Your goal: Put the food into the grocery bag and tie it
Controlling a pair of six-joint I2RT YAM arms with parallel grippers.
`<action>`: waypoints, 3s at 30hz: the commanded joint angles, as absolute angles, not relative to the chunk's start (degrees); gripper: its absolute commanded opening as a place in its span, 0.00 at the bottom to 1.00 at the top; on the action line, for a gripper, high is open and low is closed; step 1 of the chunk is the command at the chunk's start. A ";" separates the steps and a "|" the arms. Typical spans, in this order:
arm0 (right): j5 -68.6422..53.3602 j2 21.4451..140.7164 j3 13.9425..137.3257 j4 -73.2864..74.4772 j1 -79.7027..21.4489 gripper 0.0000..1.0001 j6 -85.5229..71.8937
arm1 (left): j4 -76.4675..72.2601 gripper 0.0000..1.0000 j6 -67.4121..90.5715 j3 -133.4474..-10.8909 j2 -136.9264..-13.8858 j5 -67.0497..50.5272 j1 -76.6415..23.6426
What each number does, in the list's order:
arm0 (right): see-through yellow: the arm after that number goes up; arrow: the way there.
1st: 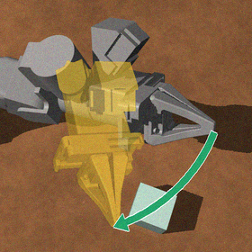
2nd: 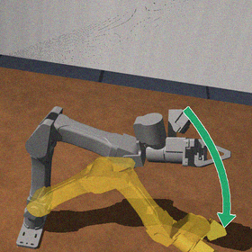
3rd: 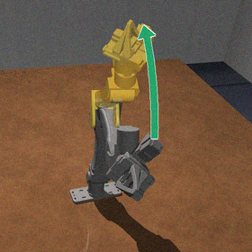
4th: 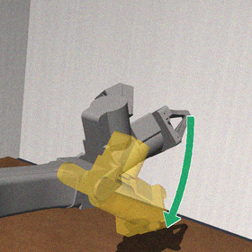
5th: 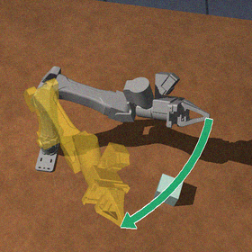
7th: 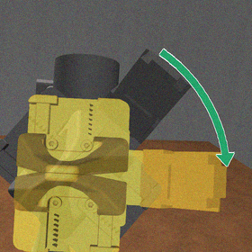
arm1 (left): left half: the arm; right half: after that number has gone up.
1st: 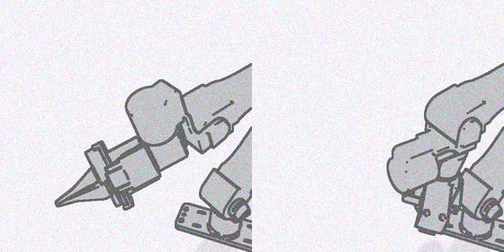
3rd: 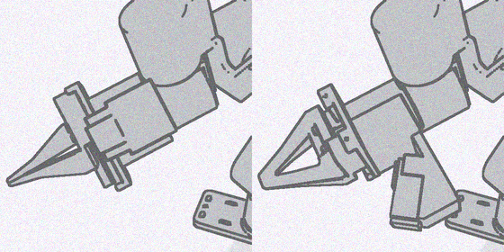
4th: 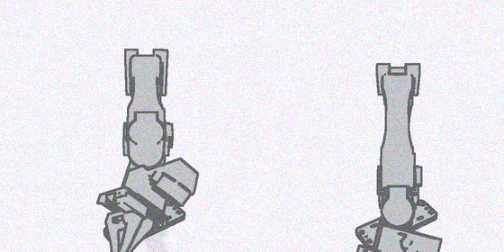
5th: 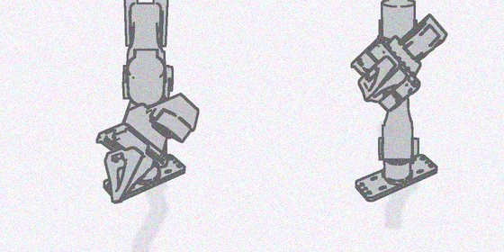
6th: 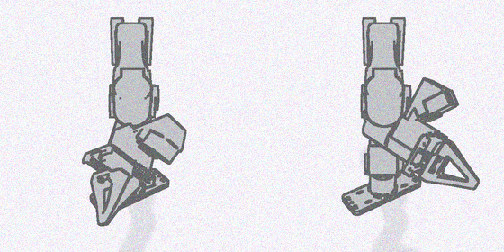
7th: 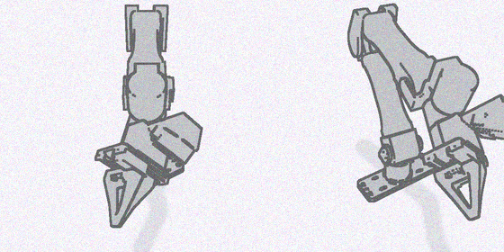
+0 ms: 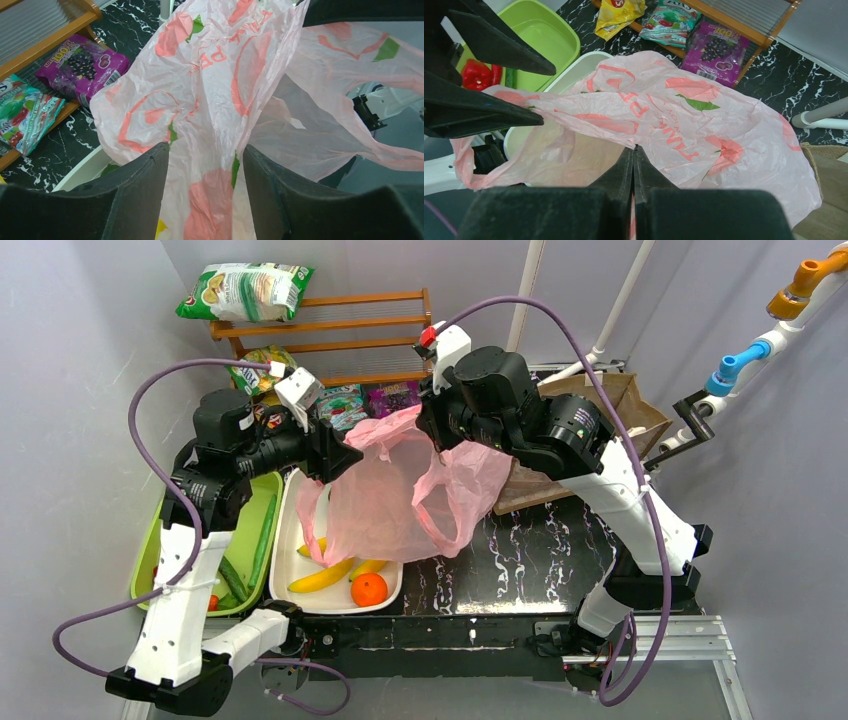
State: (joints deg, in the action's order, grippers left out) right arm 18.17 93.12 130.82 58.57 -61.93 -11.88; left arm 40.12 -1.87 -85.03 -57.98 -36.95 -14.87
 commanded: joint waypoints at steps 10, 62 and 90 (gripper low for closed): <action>5.79 88.94 129.06 51.93 -61.80 0.01 -13.80 | 40.80 0.46 -8.33 -81.89 -54.56 -33.81 -15.83; 29.25 103.02 130.27 48.57 -70.97 0.64 -0.42 | 36.93 0.00 10.40 -88.87 -59.59 -30.88 -18.57; 14.36 97.47 134.19 88.73 -52.46 0.01 -30.71 | 30.64 0.98 21.48 -84.93 -62.51 -20.26 -18.91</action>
State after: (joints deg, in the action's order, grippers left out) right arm 22.11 98.61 133.82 80.97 -59.33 -22.90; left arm 28.32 17.63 -85.62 -64.07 -27.97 -18.98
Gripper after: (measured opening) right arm 0.022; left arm 0.981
